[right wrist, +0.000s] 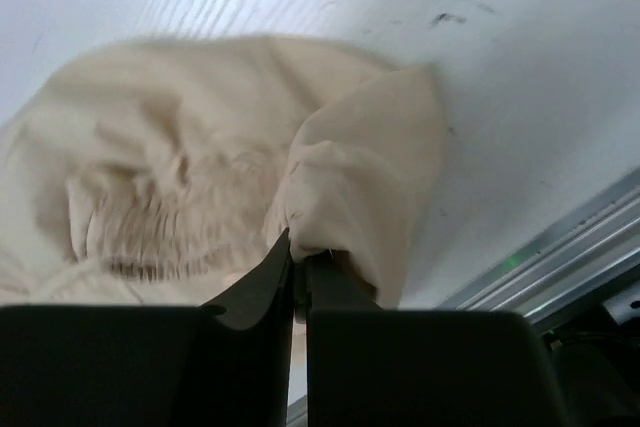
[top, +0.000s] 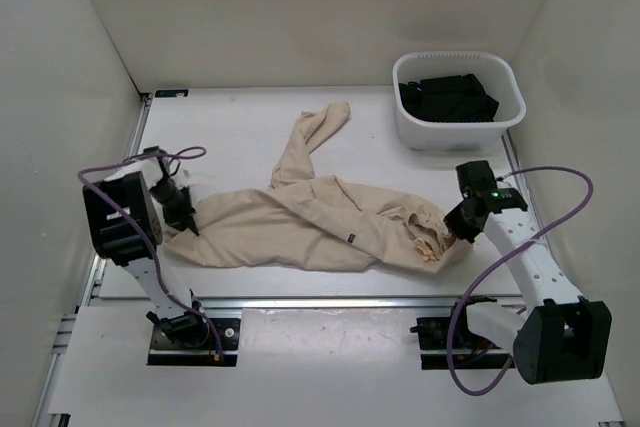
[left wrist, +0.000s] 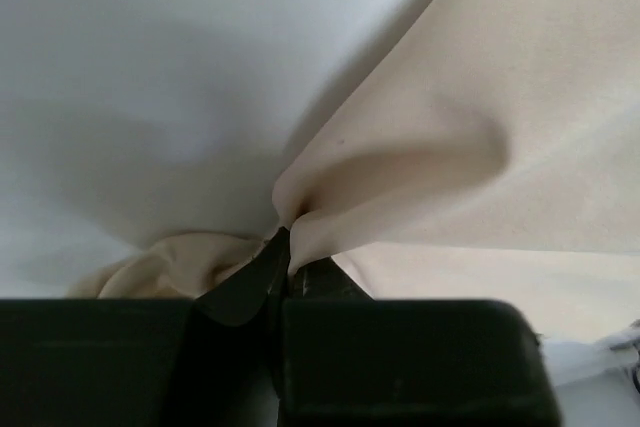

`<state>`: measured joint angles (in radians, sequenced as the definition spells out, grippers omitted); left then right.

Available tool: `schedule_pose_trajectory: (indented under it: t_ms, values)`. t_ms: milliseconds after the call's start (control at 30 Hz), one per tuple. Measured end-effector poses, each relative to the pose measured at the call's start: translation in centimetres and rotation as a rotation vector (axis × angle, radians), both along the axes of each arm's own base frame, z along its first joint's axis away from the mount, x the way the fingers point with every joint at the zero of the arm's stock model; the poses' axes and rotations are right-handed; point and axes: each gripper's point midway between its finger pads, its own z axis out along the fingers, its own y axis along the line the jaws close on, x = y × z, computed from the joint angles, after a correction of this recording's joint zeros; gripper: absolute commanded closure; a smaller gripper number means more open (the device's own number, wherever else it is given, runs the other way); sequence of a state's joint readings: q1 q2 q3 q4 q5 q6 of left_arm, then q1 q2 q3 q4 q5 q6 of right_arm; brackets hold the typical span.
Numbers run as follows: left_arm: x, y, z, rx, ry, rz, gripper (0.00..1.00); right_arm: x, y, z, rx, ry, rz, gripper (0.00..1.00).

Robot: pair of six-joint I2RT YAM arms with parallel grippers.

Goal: Fold and stack the trousers
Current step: Flatten the trousers out

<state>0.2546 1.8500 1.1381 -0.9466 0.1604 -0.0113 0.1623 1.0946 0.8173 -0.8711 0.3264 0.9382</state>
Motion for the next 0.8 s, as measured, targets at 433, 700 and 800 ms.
schedule_pose_trajectory:
  t_ms: [433, 700, 800]
  values:
    - [-8.2, 3.6, 8.6, 0.151, -0.191, 0.216, 0.0, -6.0, -4.5, -3.4, 0.128, 0.146, -0.127, 1.0]
    - [-1.0, 1.0, 5.0, -0.099, -0.07, 0.121, 0.0, -3.7, -4.2, -2.3, 0.162, 0.135, -0.049, 1.0]
    - [-6.2, -3.1, 2.3, -0.113, 0.076, 0.006, 0.0, -3.2, -4.2, -2.1, 0.162, 0.127, -0.034, 1.0]
